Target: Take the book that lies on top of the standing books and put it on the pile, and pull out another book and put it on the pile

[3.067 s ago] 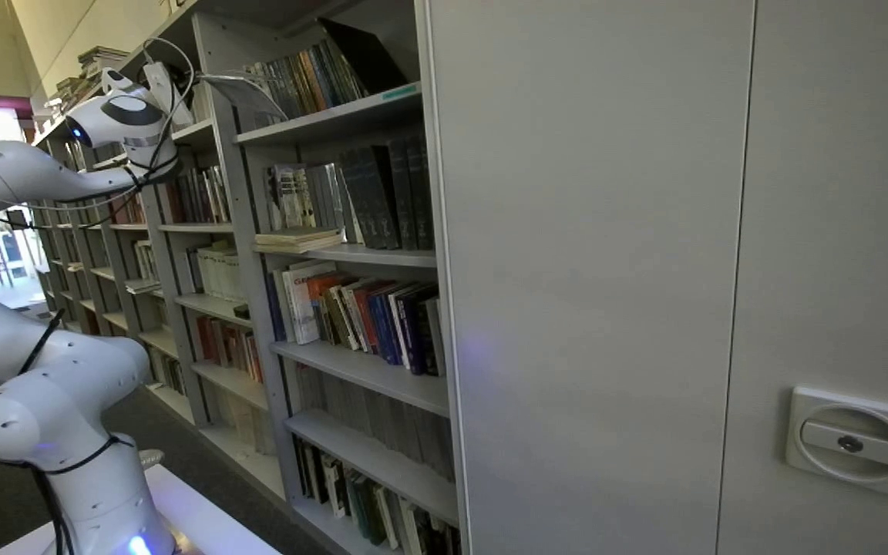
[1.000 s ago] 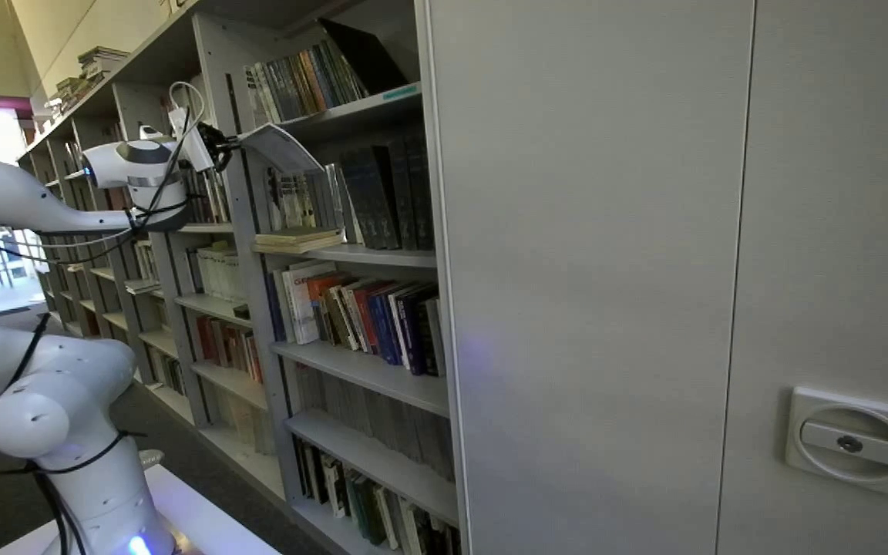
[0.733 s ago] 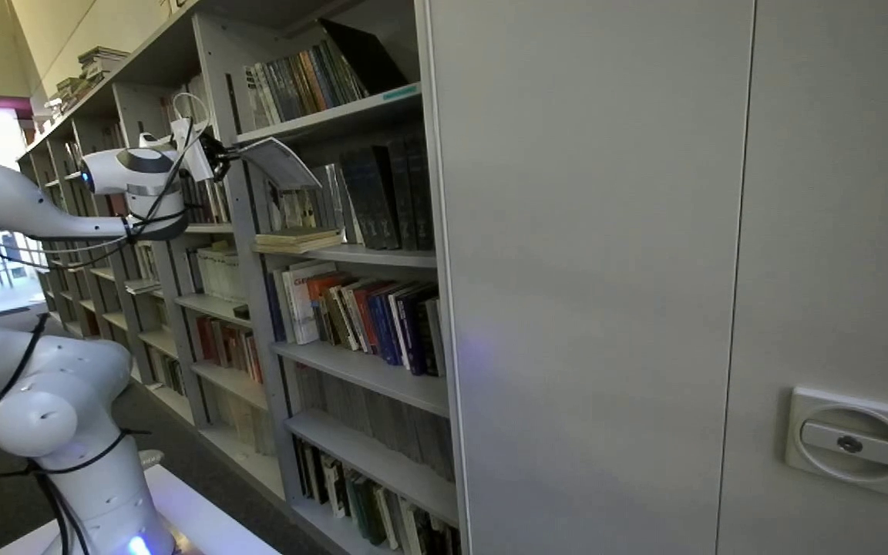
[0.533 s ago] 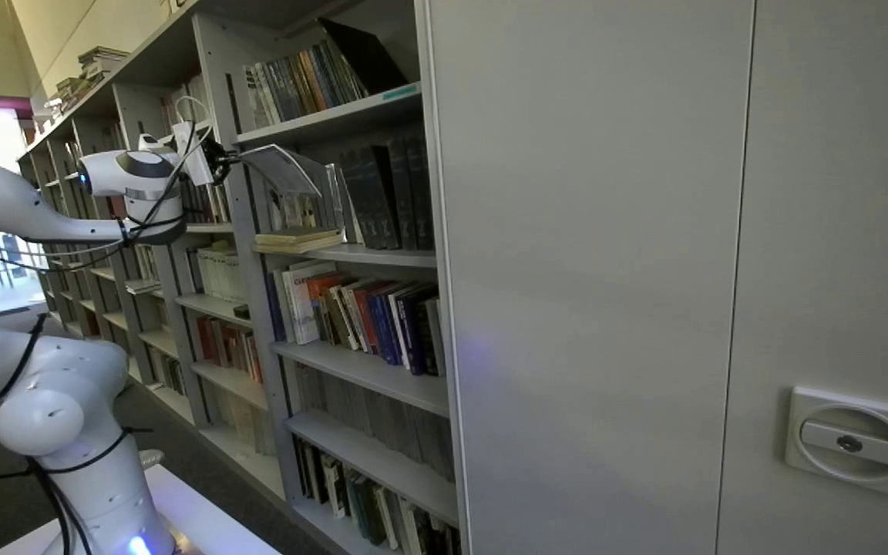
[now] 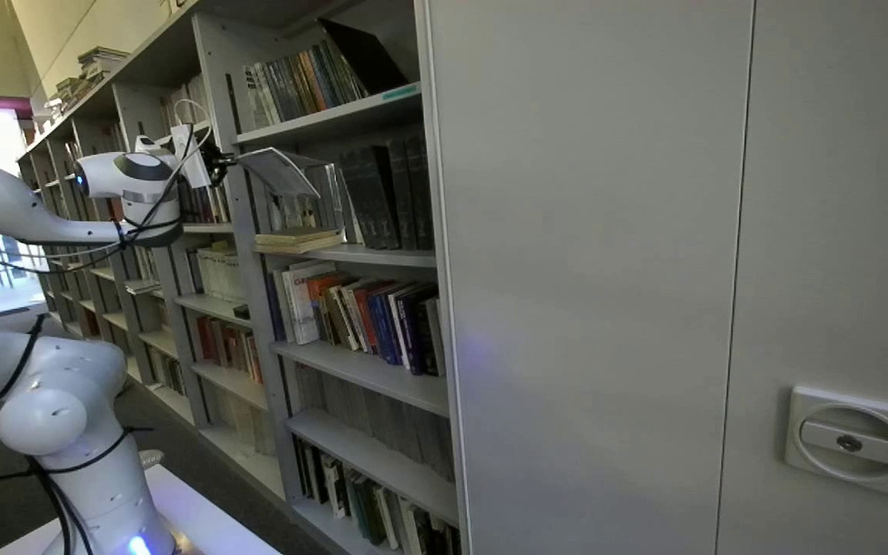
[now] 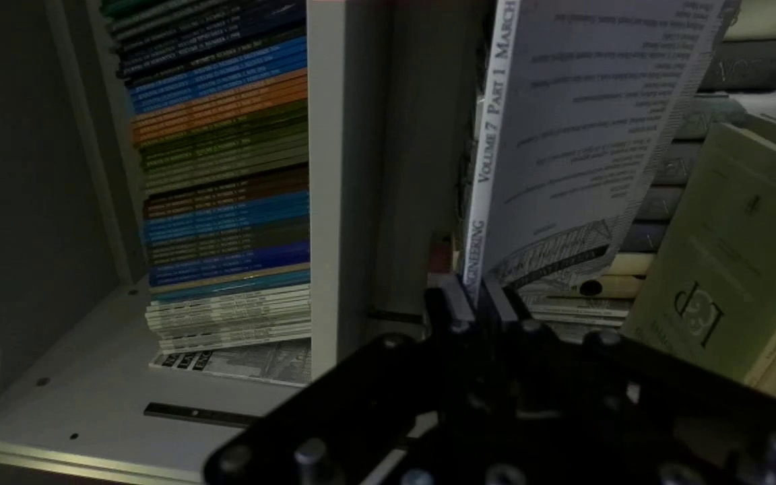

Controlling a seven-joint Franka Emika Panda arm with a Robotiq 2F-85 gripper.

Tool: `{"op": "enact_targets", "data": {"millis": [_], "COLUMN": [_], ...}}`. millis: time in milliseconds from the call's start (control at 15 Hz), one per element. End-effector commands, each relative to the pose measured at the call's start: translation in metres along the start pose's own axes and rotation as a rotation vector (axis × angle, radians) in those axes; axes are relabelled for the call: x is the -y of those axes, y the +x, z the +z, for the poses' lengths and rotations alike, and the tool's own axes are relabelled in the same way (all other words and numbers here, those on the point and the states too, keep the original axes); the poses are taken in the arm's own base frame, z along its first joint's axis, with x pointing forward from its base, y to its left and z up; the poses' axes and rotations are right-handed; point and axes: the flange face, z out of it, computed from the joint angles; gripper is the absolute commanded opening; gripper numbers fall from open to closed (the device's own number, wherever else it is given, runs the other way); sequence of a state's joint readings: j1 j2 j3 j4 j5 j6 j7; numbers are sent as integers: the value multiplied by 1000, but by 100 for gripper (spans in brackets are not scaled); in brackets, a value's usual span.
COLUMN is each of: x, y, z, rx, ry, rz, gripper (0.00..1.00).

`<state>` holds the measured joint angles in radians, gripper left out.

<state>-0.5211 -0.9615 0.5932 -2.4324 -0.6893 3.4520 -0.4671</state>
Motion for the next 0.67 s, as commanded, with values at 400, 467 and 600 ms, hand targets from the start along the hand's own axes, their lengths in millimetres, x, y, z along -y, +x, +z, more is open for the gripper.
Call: {"op": "enact_targets", "data": {"millis": [400, 467, 600], "x": [-24, -24, -26], "y": [55, 61, 71], "z": [18, 21, 26], "rx": [-31, -33, -39], "ry": [-86, -93, -103], "rz": [22, 21, 16], "gripper": [2, 2, 2]}}
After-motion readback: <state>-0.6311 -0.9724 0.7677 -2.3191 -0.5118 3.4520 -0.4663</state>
